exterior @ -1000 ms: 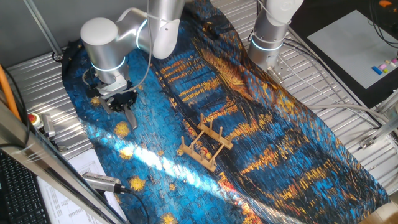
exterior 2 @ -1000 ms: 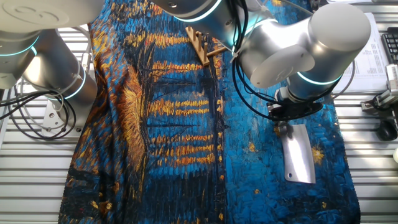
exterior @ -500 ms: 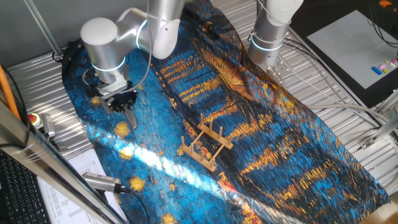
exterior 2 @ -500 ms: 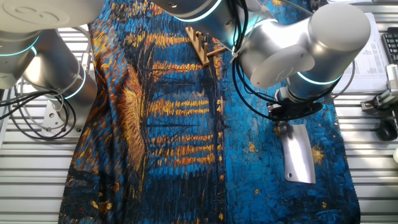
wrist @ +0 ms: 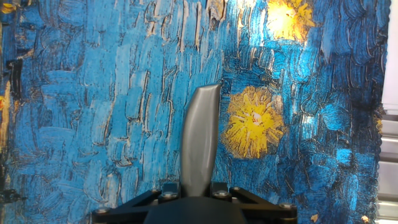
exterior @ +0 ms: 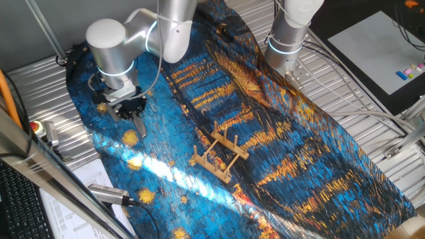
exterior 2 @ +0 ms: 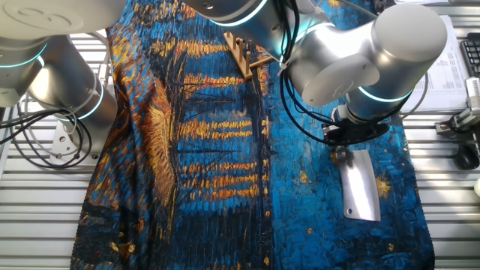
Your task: Put the knife on the knife rack
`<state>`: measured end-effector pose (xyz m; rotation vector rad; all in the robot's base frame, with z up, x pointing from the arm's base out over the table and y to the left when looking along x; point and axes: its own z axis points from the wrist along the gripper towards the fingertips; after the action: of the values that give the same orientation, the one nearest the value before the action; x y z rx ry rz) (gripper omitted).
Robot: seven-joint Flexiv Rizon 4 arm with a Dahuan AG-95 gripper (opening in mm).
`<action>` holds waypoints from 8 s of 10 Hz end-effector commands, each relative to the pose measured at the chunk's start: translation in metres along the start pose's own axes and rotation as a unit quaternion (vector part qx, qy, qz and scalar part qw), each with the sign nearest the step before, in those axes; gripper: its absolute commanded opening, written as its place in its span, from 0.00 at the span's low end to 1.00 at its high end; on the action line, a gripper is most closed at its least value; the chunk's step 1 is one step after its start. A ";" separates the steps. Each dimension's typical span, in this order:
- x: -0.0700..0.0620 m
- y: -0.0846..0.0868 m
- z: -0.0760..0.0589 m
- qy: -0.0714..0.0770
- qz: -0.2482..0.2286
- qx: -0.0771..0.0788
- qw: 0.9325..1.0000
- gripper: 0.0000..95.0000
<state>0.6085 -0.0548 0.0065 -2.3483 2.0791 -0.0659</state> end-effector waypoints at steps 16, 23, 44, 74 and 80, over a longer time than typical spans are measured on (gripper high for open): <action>-0.005 -0.011 -0.031 0.021 0.032 -0.009 0.999 0.00; -0.034 -0.015 -0.071 0.026 0.066 -0.027 0.997 0.00; -0.070 -0.007 -0.103 0.027 0.143 -0.049 0.988 0.00; -0.185 0.026 -0.163 -0.018 0.258 -0.125 0.958 0.00; -0.239 0.053 -0.170 -0.016 0.292 -0.132 0.947 0.00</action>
<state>0.5208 0.1791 0.1683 -1.7095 2.8107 0.2587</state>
